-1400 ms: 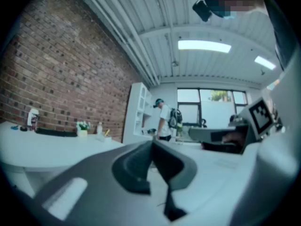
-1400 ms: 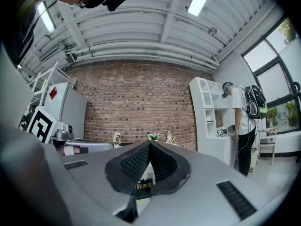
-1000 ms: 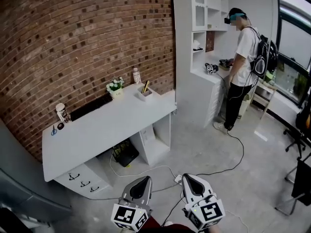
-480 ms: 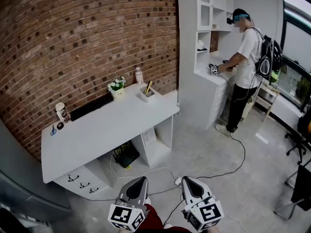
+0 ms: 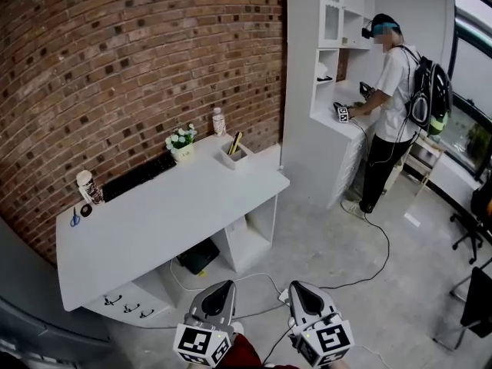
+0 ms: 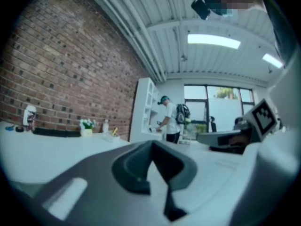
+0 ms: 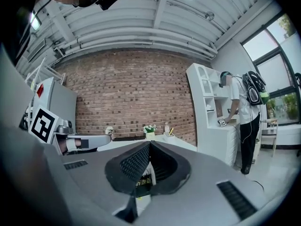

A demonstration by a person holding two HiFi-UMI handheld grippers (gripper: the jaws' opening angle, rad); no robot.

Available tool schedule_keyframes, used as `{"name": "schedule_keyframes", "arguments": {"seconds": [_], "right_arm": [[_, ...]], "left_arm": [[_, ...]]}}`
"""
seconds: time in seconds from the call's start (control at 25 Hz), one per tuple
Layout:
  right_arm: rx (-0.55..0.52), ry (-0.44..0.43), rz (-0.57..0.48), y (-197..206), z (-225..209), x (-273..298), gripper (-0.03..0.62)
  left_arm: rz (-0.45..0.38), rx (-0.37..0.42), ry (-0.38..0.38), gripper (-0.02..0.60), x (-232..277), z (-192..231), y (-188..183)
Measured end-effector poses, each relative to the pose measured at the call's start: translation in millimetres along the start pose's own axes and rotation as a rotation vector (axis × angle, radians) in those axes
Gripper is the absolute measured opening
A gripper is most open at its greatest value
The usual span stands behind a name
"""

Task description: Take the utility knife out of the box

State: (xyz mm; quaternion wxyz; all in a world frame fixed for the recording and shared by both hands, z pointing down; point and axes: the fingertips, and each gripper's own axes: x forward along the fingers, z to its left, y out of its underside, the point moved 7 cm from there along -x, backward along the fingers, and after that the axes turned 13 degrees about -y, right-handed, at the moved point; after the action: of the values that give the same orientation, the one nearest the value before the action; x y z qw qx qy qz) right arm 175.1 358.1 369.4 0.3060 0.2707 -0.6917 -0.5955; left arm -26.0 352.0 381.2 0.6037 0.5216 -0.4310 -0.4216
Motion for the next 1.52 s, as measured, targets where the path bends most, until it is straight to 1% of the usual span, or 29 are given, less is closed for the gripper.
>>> {"name": "schedule_keyframes", "arguments": {"seconds": [0.16,0.36,0.52,0.76,1.08,1.24,1.52], "right_arm": [[0.008,0.006,0.020,0,-14,41,0.008],[-0.002,0.020,0.037,-3,-29,90,0.008],[0.013,0.041,0.033,-12,-36,130,0.008],[0.007,0.059,0.034,-17,-41,178,0.008],[0.009,0.095,0.052,-16,-48,206,0.008],[0.013,0.104,0.060,-12,-50,214,0.008],[0.017,0.113,0.070,-10,-56,223,0.008]], "left_arm": [[0.008,0.019,-0.001,0.003,33,27,-2],[0.015,0.008,0.002,0.003,72,65,-5],[0.014,0.016,0.018,0.003,100,91,-11],[0.012,0.010,0.054,0.003,135,122,-13],[0.017,0.000,0.076,0.003,162,145,-13],[0.024,0.006,0.089,0.003,171,149,-11],[0.015,0.019,0.107,0.003,186,153,-17]]}}
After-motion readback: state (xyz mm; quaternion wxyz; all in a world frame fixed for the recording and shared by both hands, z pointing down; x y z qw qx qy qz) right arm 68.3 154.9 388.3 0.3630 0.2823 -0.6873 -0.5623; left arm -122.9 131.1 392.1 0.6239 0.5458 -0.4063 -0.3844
